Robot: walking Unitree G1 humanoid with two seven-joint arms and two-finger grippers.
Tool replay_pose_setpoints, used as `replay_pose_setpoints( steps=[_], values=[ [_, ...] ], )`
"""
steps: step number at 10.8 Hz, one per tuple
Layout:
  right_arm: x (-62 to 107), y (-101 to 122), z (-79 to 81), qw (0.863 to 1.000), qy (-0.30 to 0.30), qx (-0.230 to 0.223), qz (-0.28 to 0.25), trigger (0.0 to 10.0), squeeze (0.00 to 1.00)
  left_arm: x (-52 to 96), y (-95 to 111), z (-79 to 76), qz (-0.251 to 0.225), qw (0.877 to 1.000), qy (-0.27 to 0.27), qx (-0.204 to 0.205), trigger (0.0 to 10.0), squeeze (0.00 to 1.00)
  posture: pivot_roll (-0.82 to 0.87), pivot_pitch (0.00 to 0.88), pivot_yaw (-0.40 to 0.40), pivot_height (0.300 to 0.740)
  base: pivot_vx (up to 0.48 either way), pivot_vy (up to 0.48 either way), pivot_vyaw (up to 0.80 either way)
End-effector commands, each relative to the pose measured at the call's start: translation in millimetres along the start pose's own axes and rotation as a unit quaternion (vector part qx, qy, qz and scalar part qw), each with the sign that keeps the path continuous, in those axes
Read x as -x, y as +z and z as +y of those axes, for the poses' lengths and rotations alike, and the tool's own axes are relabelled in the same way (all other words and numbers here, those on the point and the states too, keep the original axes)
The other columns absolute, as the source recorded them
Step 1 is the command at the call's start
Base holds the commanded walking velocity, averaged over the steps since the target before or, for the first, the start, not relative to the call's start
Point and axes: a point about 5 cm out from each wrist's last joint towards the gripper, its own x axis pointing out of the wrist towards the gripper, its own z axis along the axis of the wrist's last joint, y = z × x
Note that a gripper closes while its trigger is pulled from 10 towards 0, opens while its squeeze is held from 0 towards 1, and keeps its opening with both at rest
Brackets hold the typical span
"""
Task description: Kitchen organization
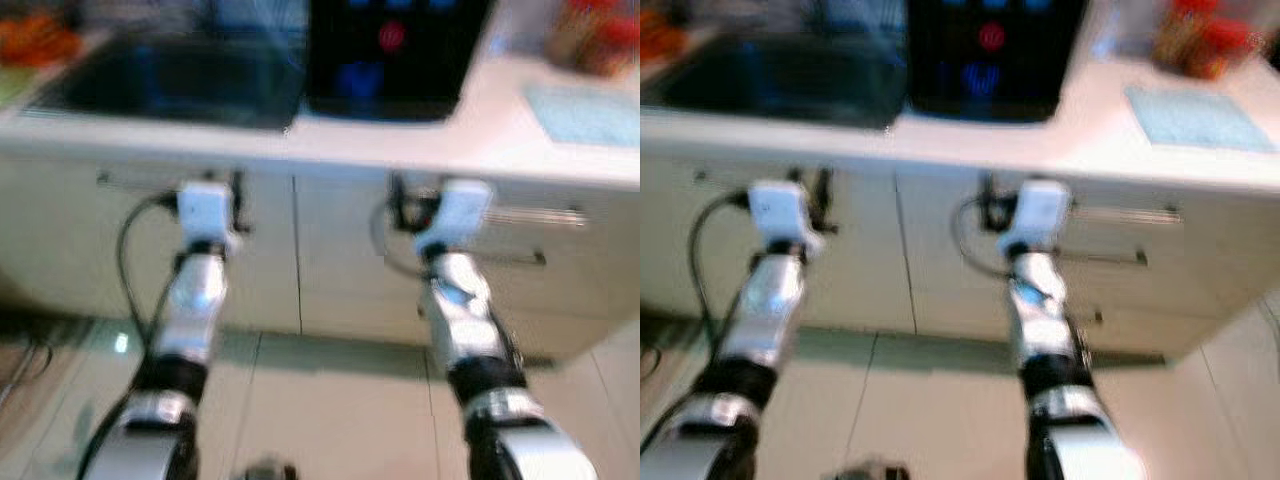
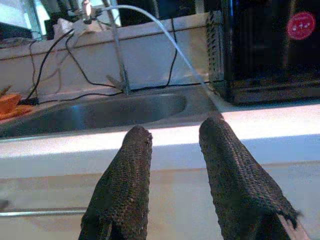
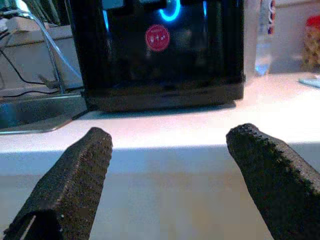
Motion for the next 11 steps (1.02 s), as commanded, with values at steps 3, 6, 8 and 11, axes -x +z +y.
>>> replay_pose_setpoints(
  steps=[3,6,8,11],
  values=[
    [0.0,0.6,-11.7,1.000,-0.020,0.001,0.006,10.0,0.00,-0.2,4.3,-10.9,-0.001,1.000,-0.012,0.004,10.0,0.00,0.02,0.042,0.028,0.740,0.000,0.480,-0.48],
    [-0.1,0.7,-11.9,1.000,-0.018,0.004,0.008,10.0,0.00,0.1,4.1,-11.6,0.004,1.000,-0.011,0.007,10.0,0.00,0.03,0.044,0.025,0.740,0.000,0.480,0.00],
    [-0.3,0.9,-11.5,1.000,-0.017,0.002,0.008,10.0,0.00,0.7,4.4,-10.5,0.005,1.000,-0.009,0.008,10.0,0.00,0.03,0.045,0.026,0.740,0.000,0.480,0.00],
    [-0.2,1.0,-10.5,1.000,-0.016,0.002,0.008,10.0,0.00,0.9,4.8,-9.8,0.007,1.000,-0.007,0.006,10.0,0.00,0.03,0.044,0.026,0.740,0.000,0.480,0.00]
  ],
)
